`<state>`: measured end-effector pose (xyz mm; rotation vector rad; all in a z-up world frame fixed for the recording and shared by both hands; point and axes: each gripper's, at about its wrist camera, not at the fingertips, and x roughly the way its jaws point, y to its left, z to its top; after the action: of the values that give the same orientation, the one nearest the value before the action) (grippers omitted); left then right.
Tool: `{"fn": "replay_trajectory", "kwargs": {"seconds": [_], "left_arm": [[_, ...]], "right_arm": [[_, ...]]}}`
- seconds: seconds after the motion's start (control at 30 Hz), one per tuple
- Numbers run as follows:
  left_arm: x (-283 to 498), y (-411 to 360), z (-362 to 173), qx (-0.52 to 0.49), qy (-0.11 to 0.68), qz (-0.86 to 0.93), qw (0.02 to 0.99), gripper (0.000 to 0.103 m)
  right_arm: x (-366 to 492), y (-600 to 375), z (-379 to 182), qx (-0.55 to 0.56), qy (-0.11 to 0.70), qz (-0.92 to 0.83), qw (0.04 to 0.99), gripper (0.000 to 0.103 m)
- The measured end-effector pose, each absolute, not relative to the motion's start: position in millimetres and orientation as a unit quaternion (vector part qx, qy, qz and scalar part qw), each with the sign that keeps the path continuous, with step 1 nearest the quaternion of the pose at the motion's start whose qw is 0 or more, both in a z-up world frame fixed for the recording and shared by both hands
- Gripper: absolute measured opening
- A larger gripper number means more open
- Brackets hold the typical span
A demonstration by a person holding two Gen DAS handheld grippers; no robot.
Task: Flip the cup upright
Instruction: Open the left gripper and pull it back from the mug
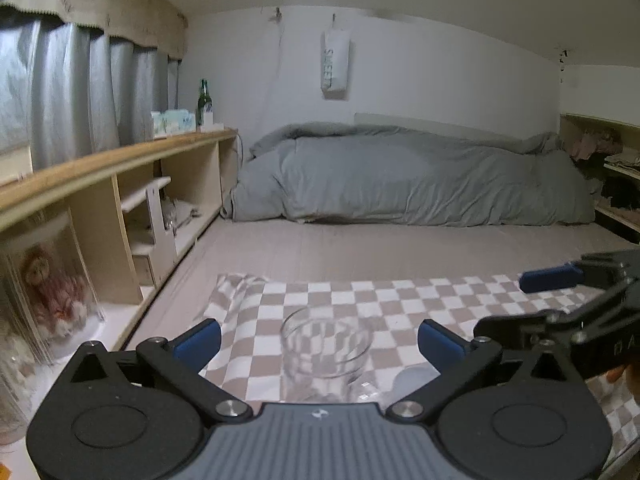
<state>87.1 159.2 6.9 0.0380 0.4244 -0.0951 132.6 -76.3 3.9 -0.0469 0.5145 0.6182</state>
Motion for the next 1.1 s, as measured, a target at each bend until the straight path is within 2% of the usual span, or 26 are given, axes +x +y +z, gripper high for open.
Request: {"fn": "replay_trajectory", "kwargs": {"seconds": [0.4, 1.1], "left_arm": [[44, 102, 28, 0.015, 0.215, -0.013, 0.977, 0.103], [2, 59, -1, 0.03, 0.243, 0.011, 0.97, 0.103]], "right_arm": [[85, -152, 18, -0.019, 0.228, 0.22, 0.948, 0.103], [40, -197, -4, -0.03, 0.255, 0.157, 0.954, 0.103]]}}
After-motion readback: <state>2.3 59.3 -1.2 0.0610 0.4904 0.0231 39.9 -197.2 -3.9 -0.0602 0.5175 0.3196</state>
